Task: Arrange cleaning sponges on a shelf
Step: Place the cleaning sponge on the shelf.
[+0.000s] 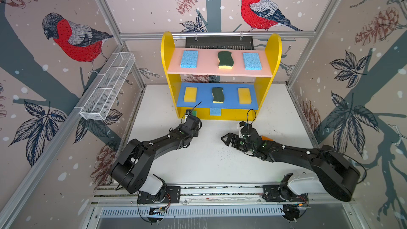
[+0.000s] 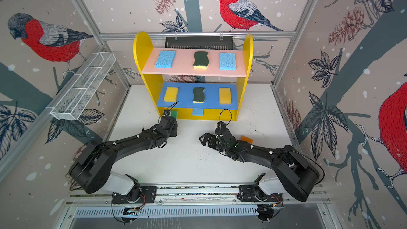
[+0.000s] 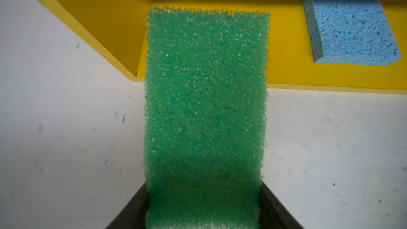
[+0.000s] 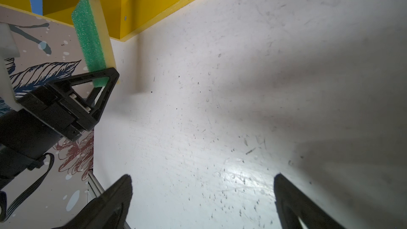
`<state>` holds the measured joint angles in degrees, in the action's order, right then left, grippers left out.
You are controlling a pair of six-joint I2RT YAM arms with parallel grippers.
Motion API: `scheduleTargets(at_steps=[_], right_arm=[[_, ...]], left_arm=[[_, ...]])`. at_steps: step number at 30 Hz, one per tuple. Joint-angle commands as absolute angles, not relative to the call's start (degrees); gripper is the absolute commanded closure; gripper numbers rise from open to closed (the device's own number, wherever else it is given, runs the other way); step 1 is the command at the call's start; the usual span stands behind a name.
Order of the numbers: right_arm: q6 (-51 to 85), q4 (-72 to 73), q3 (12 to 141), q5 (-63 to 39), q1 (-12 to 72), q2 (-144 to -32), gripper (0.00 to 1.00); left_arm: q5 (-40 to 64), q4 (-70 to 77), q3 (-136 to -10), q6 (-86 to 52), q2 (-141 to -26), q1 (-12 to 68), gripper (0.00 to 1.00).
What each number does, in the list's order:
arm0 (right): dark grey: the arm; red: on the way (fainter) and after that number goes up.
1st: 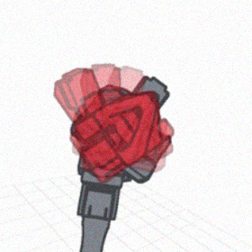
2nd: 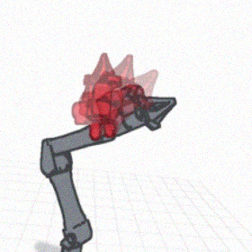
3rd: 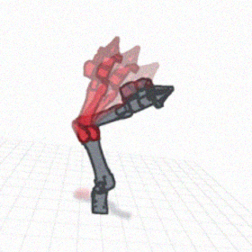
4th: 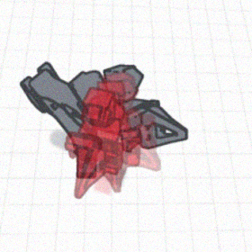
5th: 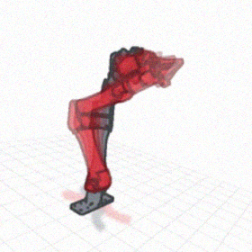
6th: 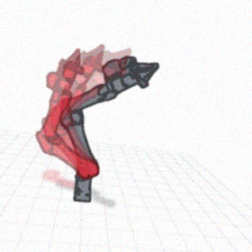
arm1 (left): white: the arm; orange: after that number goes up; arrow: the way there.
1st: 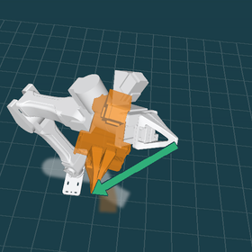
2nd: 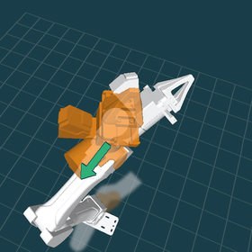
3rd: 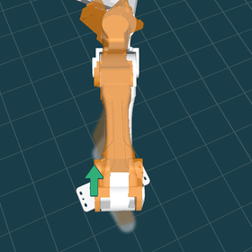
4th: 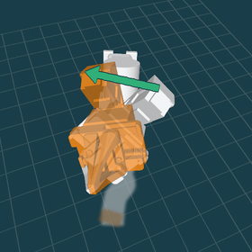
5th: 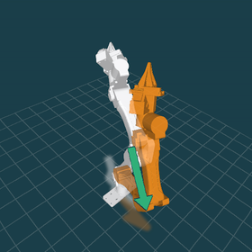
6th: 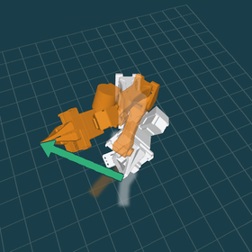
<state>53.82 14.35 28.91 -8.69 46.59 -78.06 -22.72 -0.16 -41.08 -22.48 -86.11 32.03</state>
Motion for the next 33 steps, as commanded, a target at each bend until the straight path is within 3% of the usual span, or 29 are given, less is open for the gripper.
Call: scheduleTargets(at_steps=[1,33], right_arm=[[52.69,15.88,28.88,-9.14,46.66,-78.3,0.0],[51.76,16.64,29.69,-10.2,47.11,-80.15,0.01]], left_arm=[[-23.95,1.76,-42.34,-21.17,-87.46,31.65,0.36],[-24.83,4.6,-45.87,-17.47,-92.11,28.92,0.36]])
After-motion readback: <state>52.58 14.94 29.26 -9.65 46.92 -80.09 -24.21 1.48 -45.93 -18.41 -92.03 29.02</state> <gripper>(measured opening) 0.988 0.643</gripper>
